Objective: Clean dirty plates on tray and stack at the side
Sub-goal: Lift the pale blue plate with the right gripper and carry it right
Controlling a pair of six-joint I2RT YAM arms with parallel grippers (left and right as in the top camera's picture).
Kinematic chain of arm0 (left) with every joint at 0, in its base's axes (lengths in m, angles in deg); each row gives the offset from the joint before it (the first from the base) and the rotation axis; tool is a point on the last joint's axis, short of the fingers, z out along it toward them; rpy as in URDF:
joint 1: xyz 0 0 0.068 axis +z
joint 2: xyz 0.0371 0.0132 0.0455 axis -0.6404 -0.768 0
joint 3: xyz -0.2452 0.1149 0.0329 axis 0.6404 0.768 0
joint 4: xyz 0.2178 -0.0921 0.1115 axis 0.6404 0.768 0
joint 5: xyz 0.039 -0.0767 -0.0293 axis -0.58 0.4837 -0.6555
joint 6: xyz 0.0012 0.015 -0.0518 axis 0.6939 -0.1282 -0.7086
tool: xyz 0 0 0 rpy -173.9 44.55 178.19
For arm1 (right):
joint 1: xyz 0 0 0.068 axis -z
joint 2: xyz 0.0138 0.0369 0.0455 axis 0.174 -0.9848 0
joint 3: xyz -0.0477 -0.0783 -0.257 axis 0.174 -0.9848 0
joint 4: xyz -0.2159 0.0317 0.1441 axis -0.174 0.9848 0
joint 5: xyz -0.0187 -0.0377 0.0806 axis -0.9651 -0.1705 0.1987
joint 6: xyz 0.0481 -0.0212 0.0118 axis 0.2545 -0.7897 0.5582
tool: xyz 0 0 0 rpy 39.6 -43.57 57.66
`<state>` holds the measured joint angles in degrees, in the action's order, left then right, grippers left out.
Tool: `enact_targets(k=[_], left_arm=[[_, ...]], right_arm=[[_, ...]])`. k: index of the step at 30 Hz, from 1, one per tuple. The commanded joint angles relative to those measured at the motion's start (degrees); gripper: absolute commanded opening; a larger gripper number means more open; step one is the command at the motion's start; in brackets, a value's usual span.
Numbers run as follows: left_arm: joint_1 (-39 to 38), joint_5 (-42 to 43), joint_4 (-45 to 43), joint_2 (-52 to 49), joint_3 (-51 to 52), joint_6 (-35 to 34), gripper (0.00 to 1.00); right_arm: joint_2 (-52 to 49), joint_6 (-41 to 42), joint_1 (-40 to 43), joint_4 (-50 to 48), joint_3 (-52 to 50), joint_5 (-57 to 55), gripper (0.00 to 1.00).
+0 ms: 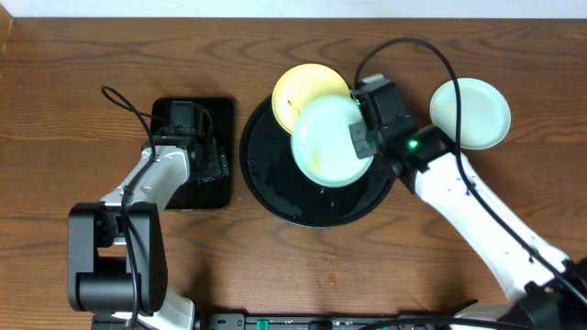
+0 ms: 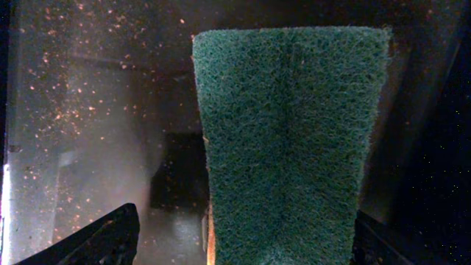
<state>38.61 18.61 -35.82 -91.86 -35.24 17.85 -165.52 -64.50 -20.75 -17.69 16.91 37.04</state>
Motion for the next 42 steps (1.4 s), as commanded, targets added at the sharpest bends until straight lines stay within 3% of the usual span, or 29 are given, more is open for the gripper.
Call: enact_targets(k=[1, 7, 16, 20, 29, 38, 42], left_arm=[[0.33, -0.11, 0.15, -0.57, -0.22, 0.5, 0.85], [0.33, -0.11, 0.17, -0.57, -0.22, 0.52, 0.86], [0.33, -0.11, 0.17, -0.57, -0.22, 0.52, 0.86], [0.33, -0.11, 0.15, -0.57, -0.22, 0.5, 0.86], [0.33, -0.11, 0.15, -0.57, -0.22, 0.52, 0.86], [0.33, -0.11, 0.15, -0.57, -0.22, 0.52, 0.86], [0.33, -0.11, 0.17, -0.57, -0.22, 0.52, 0.86]], right_arm=[[-0.09, -9.77, -5.29, -0.24, 0.72, -14.93, 0.01], [-0.72, -15.04, -14.97, -3.43, 0.7, -37.44, 0.01], [-2.4, -18.05, -22.53, -8.39, 0.66, -46.95, 0.01], [-4.31, -18.1, -24.09, -9.64, 0.66, -56.7, 0.01], [-5.22, -18.03, -24.06, -10.1, 0.66, -55.49, 0.01], [-5.22, -17.97, -23.06, -11.02, 0.66, -46.49, 0.01], [-5.22, -14.84, -20.52, -10.14, 0.66, -36.96, 0.01]])
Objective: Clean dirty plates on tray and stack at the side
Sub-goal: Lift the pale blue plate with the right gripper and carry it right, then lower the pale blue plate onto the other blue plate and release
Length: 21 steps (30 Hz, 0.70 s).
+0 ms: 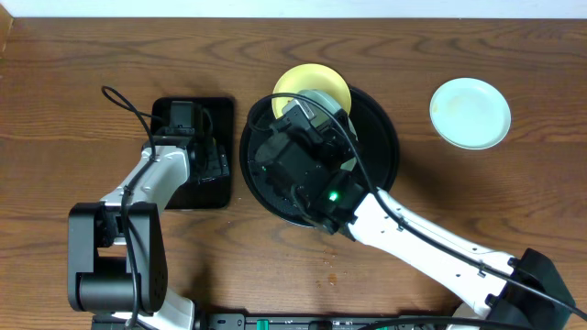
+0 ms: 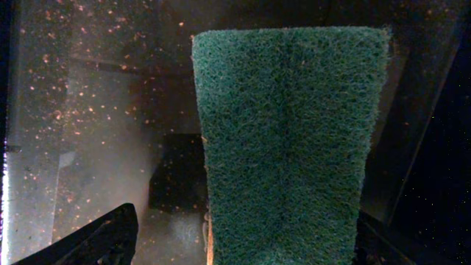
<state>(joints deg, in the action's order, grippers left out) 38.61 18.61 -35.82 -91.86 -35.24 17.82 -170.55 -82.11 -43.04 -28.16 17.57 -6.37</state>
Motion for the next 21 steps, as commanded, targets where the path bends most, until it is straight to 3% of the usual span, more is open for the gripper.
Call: enact_targets(k=[1, 7, 13, 21], left_arm=[[0.33, -0.11, 0.17, -0.57, -0.22, 0.52, 0.86], [0.33, -0.11, 0.15, -0.57, -0.22, 0.55, 0.86], [0.33, -0.11, 0.17, -0.57, -0.22, 0.52, 0.86], [0.33, -0.11, 0.17, -0.57, -0.22, 0.55, 0.86]], right_arm=[[-0.17, 4.68, 3.02, 0.87, 0.0, 10.73, 0.01], [-0.02, 13.84, 12.98, 2.1, 0.02, 34.93, 0.01], [0.17, 17.88, 30.21, 1.64, 0.02, 63.84, 0.01], [0.04, 18.43, 51.19, 1.84, 0.0, 68.59, 0.01]])
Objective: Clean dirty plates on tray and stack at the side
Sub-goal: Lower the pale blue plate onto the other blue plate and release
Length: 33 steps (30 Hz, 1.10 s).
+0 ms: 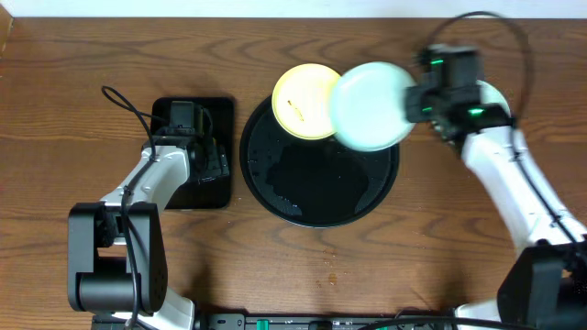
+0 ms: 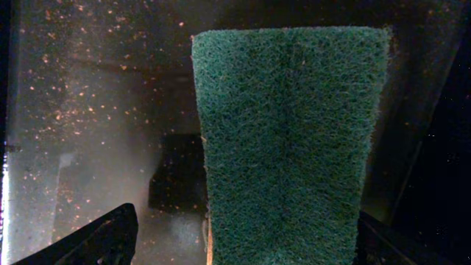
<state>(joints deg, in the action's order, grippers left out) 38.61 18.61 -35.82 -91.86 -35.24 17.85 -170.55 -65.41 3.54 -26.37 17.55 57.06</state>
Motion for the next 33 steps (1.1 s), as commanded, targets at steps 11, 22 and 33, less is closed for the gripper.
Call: enact_targets(k=[11, 22, 33], left_arm=[[0.33, -0.11, 0.15, -0.57, -0.22, 0.52, 0.86], [0.33, -0.11, 0.15, -0.57, -0.22, 0.5, 0.87], [0.33, -0.11, 0.15, -0.57, -0.22, 0.52, 0.87]], right_arm=[[-4.61, 0.63, 22.71, -1.66, -0.02, 4.9, 0.01], [-15.82, 0.68, 28.09, -9.27, -0.02, 4.9, 0.01], [-16.92, 0.66, 28.81, -13.46, -0.02, 4.04, 0.01]])
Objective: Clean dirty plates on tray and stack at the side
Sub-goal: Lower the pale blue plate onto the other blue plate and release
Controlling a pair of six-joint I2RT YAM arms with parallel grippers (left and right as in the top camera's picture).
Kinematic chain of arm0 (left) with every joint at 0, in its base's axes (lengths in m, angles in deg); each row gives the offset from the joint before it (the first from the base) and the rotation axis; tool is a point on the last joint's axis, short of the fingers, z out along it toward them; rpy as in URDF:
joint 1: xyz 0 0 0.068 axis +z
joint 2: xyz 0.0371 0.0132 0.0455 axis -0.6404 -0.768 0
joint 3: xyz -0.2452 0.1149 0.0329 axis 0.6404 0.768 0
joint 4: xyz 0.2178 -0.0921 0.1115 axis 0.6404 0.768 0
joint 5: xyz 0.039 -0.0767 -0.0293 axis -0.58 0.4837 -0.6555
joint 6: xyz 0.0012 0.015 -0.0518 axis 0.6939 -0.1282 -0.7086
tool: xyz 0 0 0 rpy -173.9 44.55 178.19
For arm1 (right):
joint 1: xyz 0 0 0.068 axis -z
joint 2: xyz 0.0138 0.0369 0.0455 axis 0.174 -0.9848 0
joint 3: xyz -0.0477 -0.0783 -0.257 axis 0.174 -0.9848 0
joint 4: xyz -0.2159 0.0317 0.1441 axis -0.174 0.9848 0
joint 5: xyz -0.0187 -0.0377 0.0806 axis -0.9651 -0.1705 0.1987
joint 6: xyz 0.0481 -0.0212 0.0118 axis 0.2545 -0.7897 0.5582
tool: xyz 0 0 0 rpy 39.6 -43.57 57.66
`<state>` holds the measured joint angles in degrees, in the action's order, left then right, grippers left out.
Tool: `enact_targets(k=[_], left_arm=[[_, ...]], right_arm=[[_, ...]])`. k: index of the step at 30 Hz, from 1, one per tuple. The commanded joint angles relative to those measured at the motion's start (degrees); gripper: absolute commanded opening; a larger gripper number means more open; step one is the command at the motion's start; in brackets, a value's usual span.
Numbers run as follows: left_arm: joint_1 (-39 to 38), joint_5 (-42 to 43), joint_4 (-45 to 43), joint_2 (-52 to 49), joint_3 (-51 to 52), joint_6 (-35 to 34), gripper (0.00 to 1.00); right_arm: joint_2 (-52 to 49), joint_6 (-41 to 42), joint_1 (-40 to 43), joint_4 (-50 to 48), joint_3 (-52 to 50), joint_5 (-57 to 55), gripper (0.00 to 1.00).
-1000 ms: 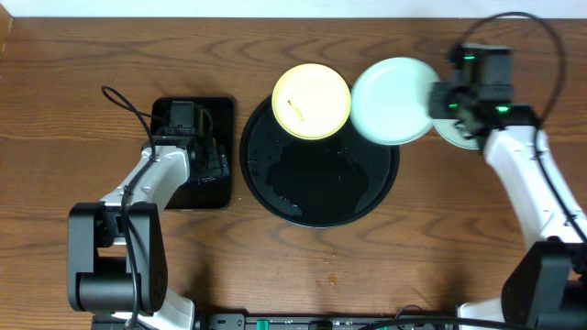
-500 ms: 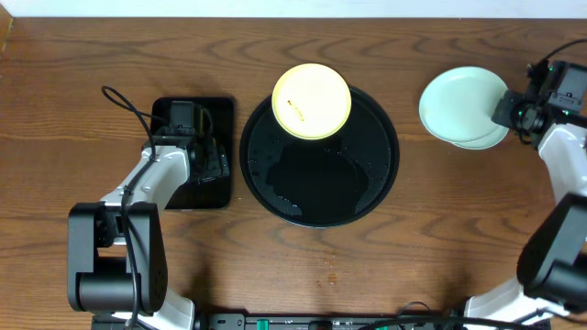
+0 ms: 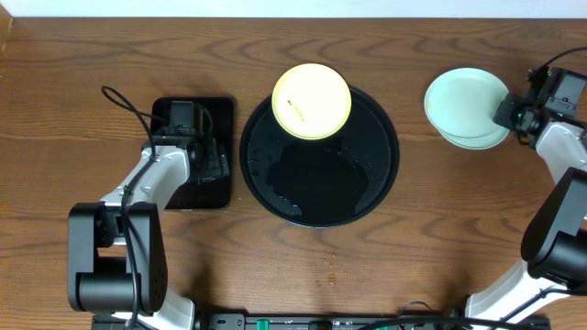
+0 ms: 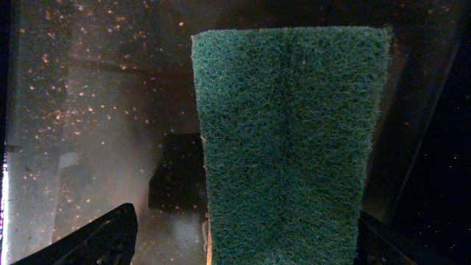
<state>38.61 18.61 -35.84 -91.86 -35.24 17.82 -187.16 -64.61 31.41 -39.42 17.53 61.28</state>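
Observation:
A yellow plate with a small dark smear lies on the upper left part of the round black tray. At the far right a pale green plate sits slightly off-centre on a second pale green plate. My right gripper is at its right rim and appears shut on it. My left gripper hangs over a small black square tray. In the left wrist view the left gripper is open. A green sponge lies between its fingers, against the right one.
The black tray's surface looks wet. Crumbs speckle the square tray's floor beside the sponge. A black cable loops left of the left arm. The right arm runs down the table's right edge.
My right gripper held the pale green plate at the tray's upper right edge beside the yellow plate. It is now at the far right, with that plate on top of the other pale green plate. The left arm is unchanged.
At first my right gripper held a pale green plate over the tray, partly covering the yellow plate, while another pale green plate lay alone at the right. Then the right arm stretched across the tray. Later the plate was at the tray's edge, and now on the other plate.

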Motion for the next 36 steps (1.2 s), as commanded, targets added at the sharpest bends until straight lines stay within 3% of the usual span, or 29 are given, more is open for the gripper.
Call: enact_targets(k=[1, 16, 23, 36], left_arm=[[0.33, -0.11, 0.2, -0.57, -0.22, 0.55, 0.87], [0.33, -0.11, 0.17, -0.57, -0.22, 0.55, 0.87], [0.33, -0.11, 0.17, -0.57, -0.22, 0.55, 0.87], [0.33, -0.11, 0.2, -0.57, -0.22, 0.55, 0.87]], right_arm=[[-0.31, -0.15, 0.94, -0.39, 0.0, -0.17, 0.01], [2.21, 0.13, 1.81, -0.22, 0.02, -0.59, 0.01], [3.78, 3.39, 4.33, -1.62, 0.02, 7.04, 0.01], [3.76, 4.07, 9.01, 0.48, 0.0, 10.69, 0.01]])
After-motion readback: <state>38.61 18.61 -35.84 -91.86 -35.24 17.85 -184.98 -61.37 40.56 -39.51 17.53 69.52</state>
